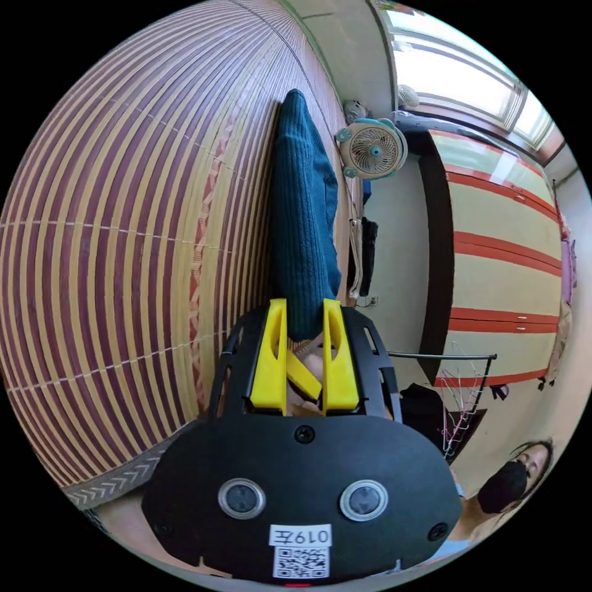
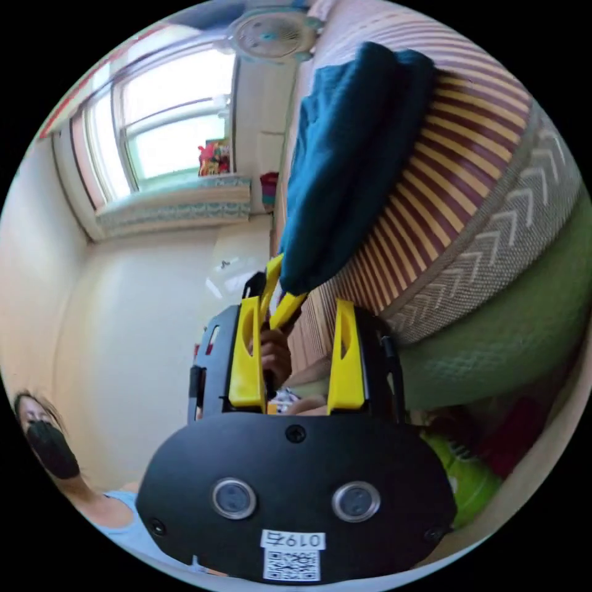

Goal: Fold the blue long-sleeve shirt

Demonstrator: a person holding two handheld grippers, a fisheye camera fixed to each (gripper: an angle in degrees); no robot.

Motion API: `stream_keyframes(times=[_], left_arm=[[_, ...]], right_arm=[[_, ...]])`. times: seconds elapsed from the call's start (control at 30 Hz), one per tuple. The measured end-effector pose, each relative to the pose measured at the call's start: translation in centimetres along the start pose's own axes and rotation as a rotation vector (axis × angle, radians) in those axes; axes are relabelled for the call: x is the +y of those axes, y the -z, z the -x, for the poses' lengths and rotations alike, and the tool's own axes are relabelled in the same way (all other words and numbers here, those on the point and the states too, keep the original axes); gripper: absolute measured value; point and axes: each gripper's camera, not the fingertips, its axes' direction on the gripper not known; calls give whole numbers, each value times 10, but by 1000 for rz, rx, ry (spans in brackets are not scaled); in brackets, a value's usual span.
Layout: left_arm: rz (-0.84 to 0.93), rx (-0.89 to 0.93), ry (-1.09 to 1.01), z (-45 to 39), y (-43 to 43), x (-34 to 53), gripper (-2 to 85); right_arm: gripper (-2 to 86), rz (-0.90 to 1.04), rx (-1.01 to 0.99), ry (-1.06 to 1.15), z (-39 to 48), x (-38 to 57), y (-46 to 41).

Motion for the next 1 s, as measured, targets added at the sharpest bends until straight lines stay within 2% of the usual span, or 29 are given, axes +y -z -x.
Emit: stream_keyframes(times=[0.2,0.37,0.47,0.63,0.77,1.0], left_arm=[[-4,86,45,-18,41,-6,74],[-20,89,18,-38,78,0,80],[-23,89,3,-48,105,-1,93],[-101,220,56,-46,148,-3,147],[-152,296,96,-53,170,-21,184],[-182,303,108,-93,202,-53,181]], right_arm=[[178,-127,-141,-155,-1,-42,-5],[106,-153,-56,-136,19,-76,-11],[90,-132,-8,-107,33,-93,-11],[84,-107,-7,-104,45,-121,-1],[82,-15,-2,-121,57,-143,4],[82,129,7,-125,67,-168,25]])
